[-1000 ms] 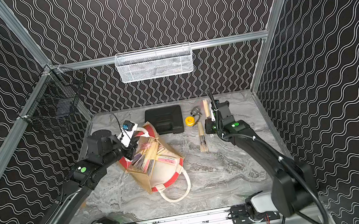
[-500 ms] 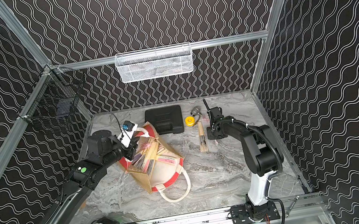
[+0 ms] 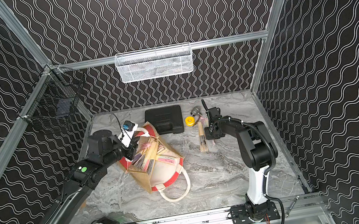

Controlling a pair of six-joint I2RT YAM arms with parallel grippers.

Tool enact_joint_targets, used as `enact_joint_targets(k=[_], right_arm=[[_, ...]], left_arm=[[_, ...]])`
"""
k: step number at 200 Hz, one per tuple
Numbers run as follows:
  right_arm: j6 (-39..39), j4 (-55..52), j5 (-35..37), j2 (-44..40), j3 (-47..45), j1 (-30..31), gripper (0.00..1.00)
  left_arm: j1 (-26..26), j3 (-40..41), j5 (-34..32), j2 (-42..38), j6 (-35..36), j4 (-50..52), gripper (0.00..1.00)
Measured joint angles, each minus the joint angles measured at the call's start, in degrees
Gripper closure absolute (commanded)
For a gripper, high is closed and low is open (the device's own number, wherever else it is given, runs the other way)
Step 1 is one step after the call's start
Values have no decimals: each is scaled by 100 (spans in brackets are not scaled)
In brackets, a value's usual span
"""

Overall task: Take out the folding fans from the tote bags
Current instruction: Place the folding fan at the center of the board, then adjust the folding fan at the center of the board.

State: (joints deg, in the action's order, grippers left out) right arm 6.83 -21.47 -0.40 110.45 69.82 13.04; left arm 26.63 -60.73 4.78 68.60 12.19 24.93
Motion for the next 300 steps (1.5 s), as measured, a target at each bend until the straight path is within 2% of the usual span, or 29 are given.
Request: enact_joint_targets(k=[45,98,140,156,193,213,300], right_arm=[[-17,94,-114,68,26,4,73],[13,26,-15,2,52,9,45],[155,-81,227,-498,22,9,41],[175,-90,293,-629,2,31,46],[278,-105,136,-651,11,50,68],[306,-136,120,-518,68,52,76],[433,-210,313,-48,144,68,91]], left_arm=[[0,0,13,-2,0,-2,100],[2,0,15,-2,2,-2,100],[7,0,15,-2,2,0,100],[4,0,15,9,2,-2,100],[11,0,15,20,2,-4,100],[26,0,13,20,2,-4,100],[39,0,13,28,4,-9,100]])
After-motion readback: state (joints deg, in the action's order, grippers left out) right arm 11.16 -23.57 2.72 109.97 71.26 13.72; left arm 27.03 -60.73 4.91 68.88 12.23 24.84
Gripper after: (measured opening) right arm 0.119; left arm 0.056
